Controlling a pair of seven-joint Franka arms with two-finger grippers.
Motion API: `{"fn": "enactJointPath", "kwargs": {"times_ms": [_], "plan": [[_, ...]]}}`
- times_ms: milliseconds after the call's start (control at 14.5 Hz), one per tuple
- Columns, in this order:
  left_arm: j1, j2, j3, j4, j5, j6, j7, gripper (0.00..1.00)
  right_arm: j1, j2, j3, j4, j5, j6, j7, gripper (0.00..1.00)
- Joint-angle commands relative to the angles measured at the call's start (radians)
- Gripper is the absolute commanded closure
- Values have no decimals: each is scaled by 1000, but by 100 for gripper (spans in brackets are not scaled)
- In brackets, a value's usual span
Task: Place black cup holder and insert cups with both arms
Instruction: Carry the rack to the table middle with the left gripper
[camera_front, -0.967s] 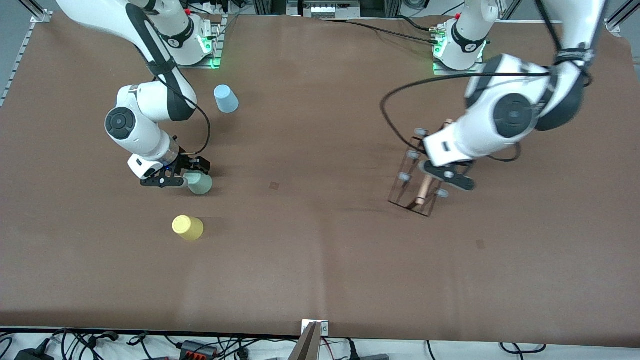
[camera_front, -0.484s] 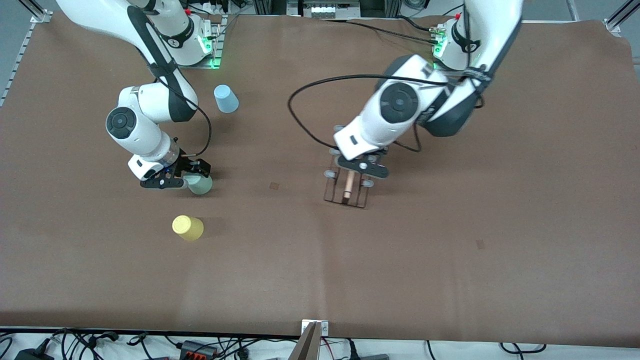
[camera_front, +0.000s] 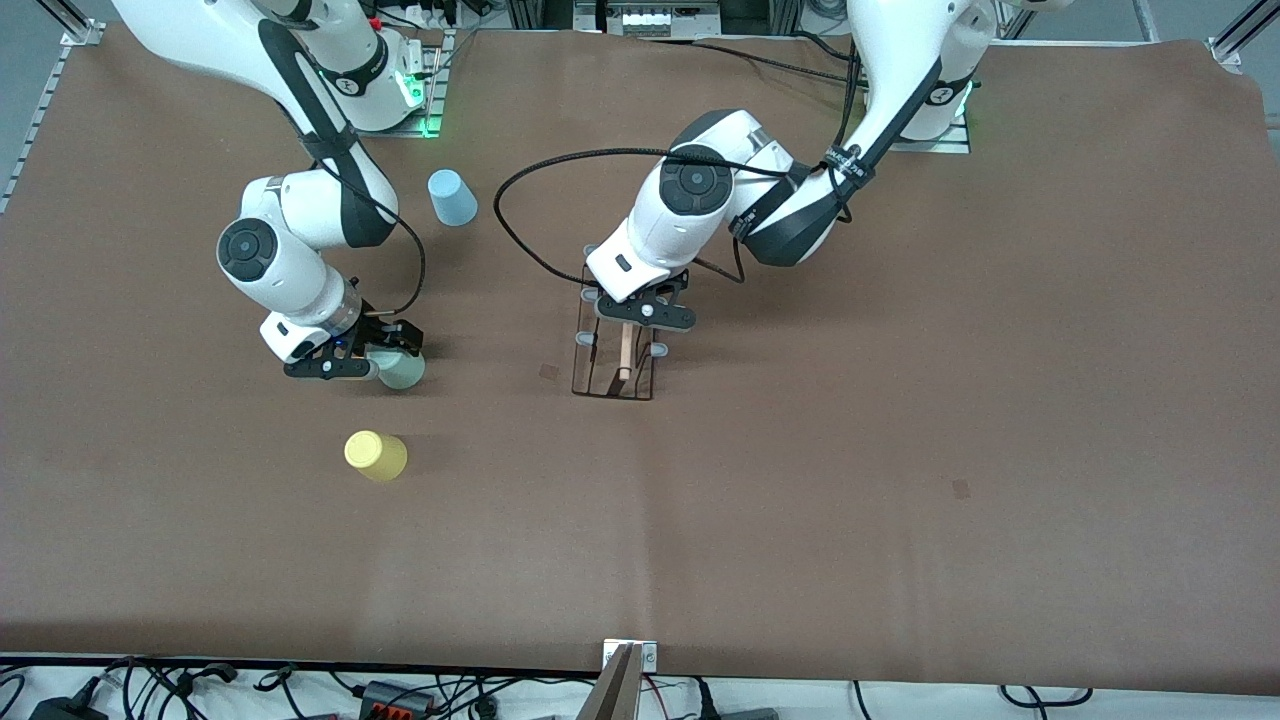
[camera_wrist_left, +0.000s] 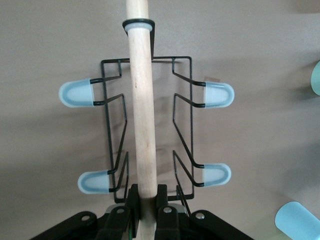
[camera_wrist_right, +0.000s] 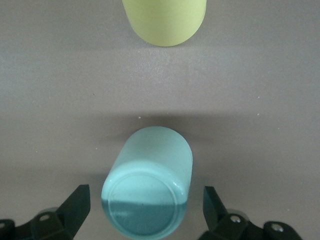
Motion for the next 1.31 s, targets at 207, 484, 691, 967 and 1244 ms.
{"fn": "enactJointPath", "kwargs": {"times_ms": [207,484,691,967,1244], "plan": [[-22,19,7,37,14,-10,-12,46,9,22,-3,12,0,37,4,0],[-17,10,9,39,14,-14,-9,0,9,25,-3,12,-1,37,-5,32],[4,-36,12,37,14,-49,-4,0,9,20,-3,15,-1,35,-8,70],[123,-161,10,39,78,-282,118,0,8,-73,-3,40,0,-81,3,76],[264,-252,6,39,222,-506,262,0,22,-281,35,35,2,-328,198,76]]}}
